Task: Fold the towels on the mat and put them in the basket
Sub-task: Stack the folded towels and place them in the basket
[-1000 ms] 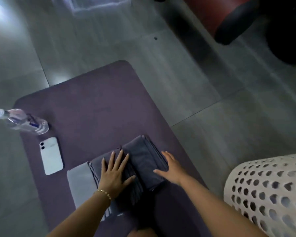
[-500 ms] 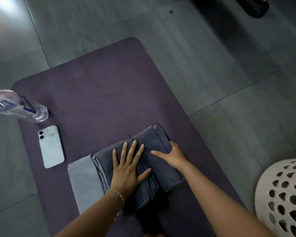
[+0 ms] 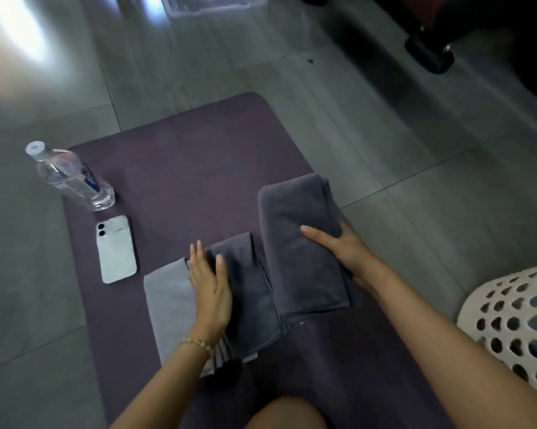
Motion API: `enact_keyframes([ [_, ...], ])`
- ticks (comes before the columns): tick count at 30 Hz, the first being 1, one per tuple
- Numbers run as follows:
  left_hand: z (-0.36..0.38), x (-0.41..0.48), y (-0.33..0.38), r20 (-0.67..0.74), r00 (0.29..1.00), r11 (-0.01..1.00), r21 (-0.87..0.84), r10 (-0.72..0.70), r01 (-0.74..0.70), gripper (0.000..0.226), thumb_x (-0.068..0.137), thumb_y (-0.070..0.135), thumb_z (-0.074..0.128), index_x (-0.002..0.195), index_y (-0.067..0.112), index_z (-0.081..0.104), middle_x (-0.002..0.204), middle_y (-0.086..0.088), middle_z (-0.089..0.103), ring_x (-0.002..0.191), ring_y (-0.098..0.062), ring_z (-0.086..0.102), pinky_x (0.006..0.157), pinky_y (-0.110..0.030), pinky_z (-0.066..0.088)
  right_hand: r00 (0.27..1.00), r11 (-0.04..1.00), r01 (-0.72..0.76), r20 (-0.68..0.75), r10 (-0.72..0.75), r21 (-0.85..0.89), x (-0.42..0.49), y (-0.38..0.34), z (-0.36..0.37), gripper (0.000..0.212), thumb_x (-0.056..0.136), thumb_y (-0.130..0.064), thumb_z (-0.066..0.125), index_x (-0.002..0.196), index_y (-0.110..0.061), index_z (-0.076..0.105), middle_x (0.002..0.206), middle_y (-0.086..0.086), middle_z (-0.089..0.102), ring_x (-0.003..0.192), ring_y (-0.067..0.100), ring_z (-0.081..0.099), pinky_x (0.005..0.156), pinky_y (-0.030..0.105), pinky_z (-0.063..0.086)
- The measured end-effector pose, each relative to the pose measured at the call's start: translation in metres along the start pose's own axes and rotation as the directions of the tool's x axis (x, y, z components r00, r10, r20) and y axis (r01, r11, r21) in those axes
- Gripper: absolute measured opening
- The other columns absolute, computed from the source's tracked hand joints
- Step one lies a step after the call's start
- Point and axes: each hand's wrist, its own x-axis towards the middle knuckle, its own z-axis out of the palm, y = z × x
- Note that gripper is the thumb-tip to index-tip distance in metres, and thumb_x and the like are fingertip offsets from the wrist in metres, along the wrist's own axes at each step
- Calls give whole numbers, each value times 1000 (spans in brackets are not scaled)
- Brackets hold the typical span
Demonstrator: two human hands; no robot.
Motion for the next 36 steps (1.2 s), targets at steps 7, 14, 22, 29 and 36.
enact_keyframes([
  [7, -24, -16, 1, 416, 847, 705, -487, -332, 516, 73, 89, 69, 13, 117, 21, 61, 104, -1, 72, 93, -11, 68, 71, -20, 55, 969, 979, -105, 202, 140, -174, -7, 36, 92, 70, 68, -43, 82, 126, -17, 53, 124, 1, 62, 107, 13, 62, 93, 31, 52],
  [14, -18, -9, -2, 410, 873, 806, -403, -264, 433, 88, 58, 85, 52, 126, 28, 53, 121, 2, 64, 103, -9, 65, 78, -20, 54, 997, 956, -27, 67, 48, -291, 2, 73, 93, 73, 70, -49, 78, 131, -20, 51, 130, -7, 51, 122, 11, 51, 95, 21, 47],
  [22, -1, -8, 82, 469, 868, 824, -420, -161, 380, 52, 81, 61, 54, 117, 24, 62, 106, -1, 72, 97, -19, 69, 83, -36, 55, 988, 991, -90, 130, 78, 94, -20, 31, 50, 73, 64, -60, 77, 125, -23, 58, 116, -4, 68, 104, 10, 66, 93, 33, 53],
  [29, 50, -32, 274, 620, 784, 887, -381, 37, 260, 59, 76, 60, 63, 116, 16, 64, 104, -4, 73, 96, -19, 70, 83, -32, 55, 996, 963, 61, -85, -40, 264, -89, -102, -78, 78, 58, -57, 78, 122, -19, 57, 114, -2, 69, 102, 11, 67, 76, 22, 55],
  [36, 152, -94, 441, 791, 609, 944, -244, 61, 223, 96, 48, 80, 72, 121, 20, 57, 111, 2, 70, 98, -15, 68, 93, -35, 51, 909, 931, 207, -412, -68, 302, -181, -191, -229, 94, 45, -67, 82, 124, -24, 57, 112, -3, 70, 102, 10, 67, 89, 29, 53],
])
